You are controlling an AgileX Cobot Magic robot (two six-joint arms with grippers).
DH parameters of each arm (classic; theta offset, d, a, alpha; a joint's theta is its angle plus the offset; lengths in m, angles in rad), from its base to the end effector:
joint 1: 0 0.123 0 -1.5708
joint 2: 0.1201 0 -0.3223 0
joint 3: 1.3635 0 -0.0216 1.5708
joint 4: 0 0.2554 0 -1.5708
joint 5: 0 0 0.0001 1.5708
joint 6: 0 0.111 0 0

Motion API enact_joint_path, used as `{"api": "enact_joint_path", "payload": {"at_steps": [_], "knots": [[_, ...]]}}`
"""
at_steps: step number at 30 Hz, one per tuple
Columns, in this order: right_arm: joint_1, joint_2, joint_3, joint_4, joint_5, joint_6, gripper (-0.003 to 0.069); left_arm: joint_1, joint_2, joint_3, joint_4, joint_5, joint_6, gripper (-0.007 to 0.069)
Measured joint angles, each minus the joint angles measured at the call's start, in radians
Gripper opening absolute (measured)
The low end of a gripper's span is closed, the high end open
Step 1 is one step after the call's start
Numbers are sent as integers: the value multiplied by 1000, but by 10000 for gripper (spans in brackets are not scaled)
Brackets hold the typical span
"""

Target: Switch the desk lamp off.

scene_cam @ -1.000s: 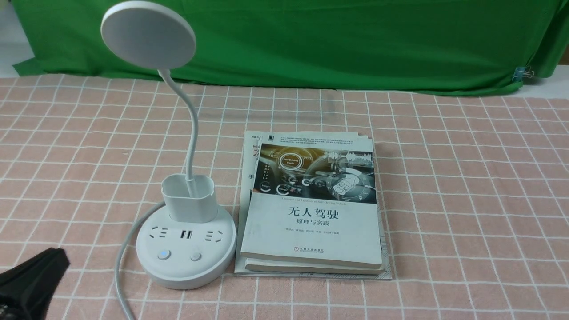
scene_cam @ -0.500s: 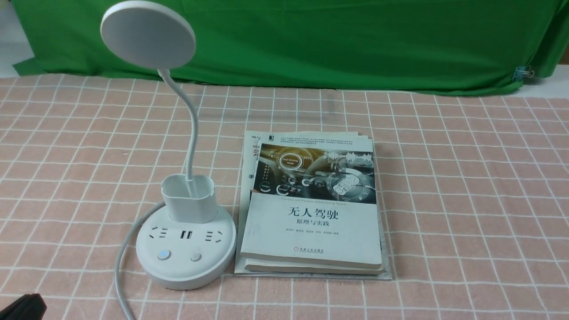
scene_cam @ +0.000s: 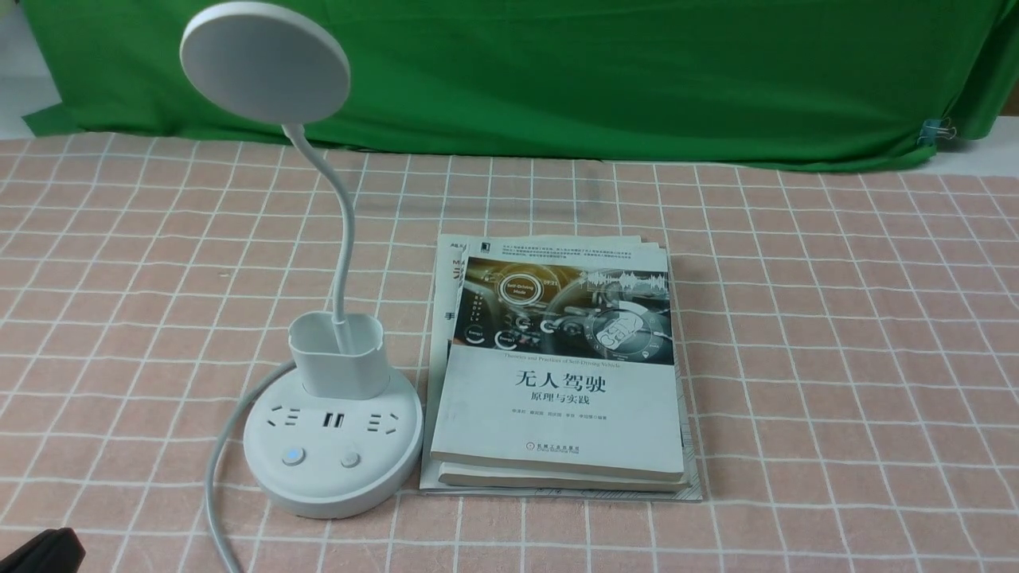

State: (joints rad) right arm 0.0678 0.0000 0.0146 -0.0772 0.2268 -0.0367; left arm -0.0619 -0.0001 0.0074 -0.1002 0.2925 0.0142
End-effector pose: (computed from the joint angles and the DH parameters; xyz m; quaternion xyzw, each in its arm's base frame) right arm 0.0429 0.0010 0.1846 -0.0625 0.7567 -0.0209 0.6505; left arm 0.0411 -0.0058 0.1801 0.0013 0.7777 -0.0563 0.6261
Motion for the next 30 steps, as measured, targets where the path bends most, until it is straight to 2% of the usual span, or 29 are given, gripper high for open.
{"api": "enact_joint_path", "payload": {"at_steps": [30], "knots": [[0,0,0,0,0,0,240,1,0,0,51,0,0,4]]}}
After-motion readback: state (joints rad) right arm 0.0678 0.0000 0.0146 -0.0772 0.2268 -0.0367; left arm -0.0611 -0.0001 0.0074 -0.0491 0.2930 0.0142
